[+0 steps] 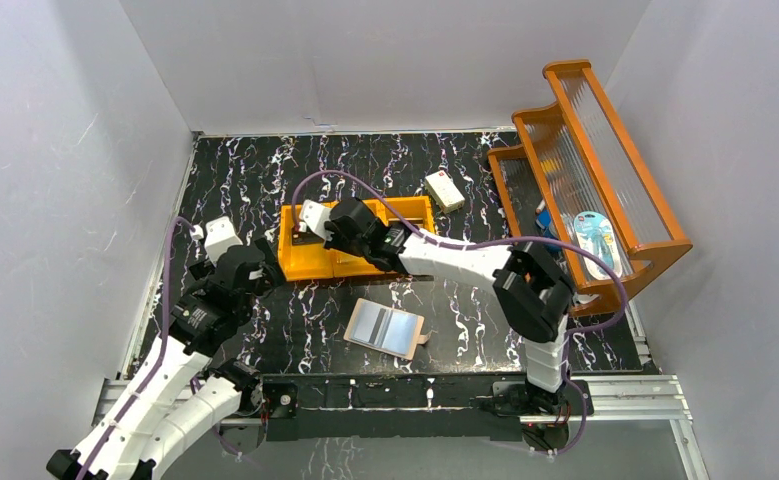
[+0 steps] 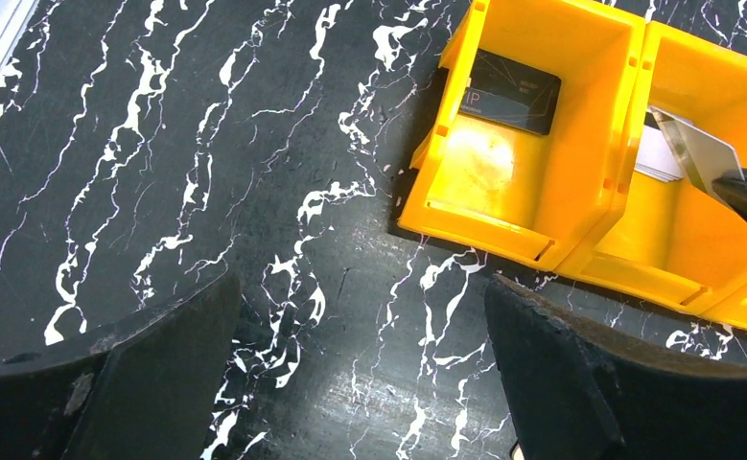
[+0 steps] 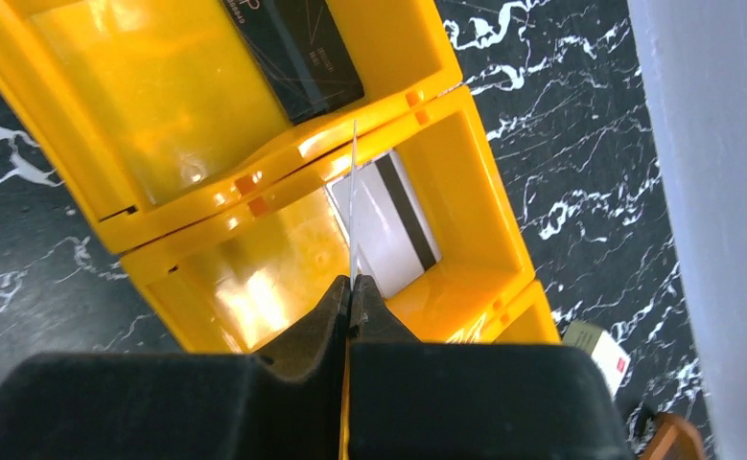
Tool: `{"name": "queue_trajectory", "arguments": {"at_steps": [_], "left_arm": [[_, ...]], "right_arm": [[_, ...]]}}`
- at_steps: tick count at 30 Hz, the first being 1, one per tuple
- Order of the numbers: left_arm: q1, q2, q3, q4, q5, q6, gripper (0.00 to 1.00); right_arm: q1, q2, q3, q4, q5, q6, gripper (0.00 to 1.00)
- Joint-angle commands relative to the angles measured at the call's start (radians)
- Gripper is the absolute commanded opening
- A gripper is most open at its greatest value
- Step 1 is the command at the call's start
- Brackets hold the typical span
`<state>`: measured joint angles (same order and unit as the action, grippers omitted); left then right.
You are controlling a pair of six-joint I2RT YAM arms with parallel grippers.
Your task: Take the credit cards out of the card holder
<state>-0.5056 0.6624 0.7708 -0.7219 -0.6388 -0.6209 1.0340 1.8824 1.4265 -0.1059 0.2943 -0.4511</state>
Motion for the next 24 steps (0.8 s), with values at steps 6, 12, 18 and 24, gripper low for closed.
{"name": "queue_trajectory", "arguments": {"at_steps": [6, 12, 18, 24], "left_arm": [[0.003, -0.033, 0.024, -0.024, -0.058, -0.018, 0.98], [0.004, -0.036, 0.022, -0.025, -0.061, -0.021, 0.98], [0.004, -0.03, 0.025, -0.03, -0.063, -0.021, 0.98], [0.003, -0.055, 0.033, -0.064, -0.113, -0.054, 0.98]], "right_arm": [[-0.023, 0.073, 0.133, -0.021, 0.053, -0.114, 0.0], [-0.048, 0.049, 0.106, 0.01, 0.056, -0.108, 0.0], [-0.065, 0.089, 0.123, -0.022, 0.061, -0.131, 0.0], [-0.08, 0.14, 0.155, -0.03, 0.079, -0.135, 0.0]]}}
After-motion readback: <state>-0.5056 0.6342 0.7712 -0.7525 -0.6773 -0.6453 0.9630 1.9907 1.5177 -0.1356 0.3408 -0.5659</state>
